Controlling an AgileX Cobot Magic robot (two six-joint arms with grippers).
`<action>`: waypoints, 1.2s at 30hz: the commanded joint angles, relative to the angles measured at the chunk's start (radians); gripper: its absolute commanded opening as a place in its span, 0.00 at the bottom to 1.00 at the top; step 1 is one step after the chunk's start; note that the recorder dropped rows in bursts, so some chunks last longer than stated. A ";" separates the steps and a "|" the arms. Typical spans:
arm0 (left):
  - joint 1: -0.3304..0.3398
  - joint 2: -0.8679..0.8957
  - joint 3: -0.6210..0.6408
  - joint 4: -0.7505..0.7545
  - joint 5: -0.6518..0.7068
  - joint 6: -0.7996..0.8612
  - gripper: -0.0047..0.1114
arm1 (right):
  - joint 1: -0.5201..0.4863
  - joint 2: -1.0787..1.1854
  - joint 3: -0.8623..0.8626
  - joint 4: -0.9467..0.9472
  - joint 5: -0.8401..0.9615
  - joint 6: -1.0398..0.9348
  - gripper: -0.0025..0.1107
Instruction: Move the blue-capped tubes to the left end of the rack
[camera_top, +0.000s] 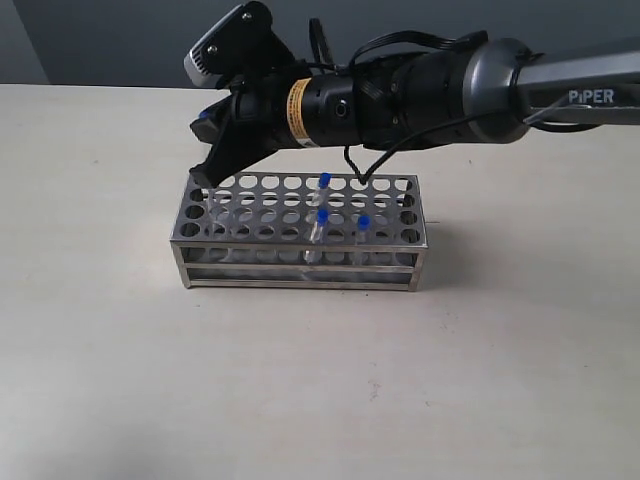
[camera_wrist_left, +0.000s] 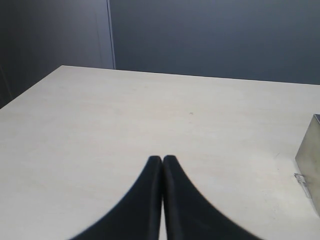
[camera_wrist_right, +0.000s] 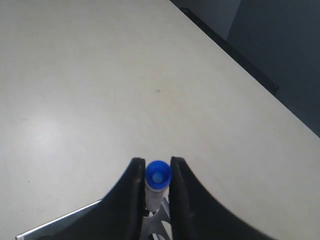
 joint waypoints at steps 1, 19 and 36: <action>-0.003 -0.004 -0.001 0.003 0.003 -0.002 0.05 | -0.002 0.000 -0.007 -0.023 0.017 -0.001 0.01; -0.003 -0.004 -0.001 0.003 0.003 -0.002 0.05 | -0.002 0.000 -0.007 -0.045 0.017 0.051 0.01; -0.003 -0.004 -0.001 0.003 0.003 -0.002 0.05 | -0.002 0.000 -0.007 -0.258 -0.026 0.272 0.01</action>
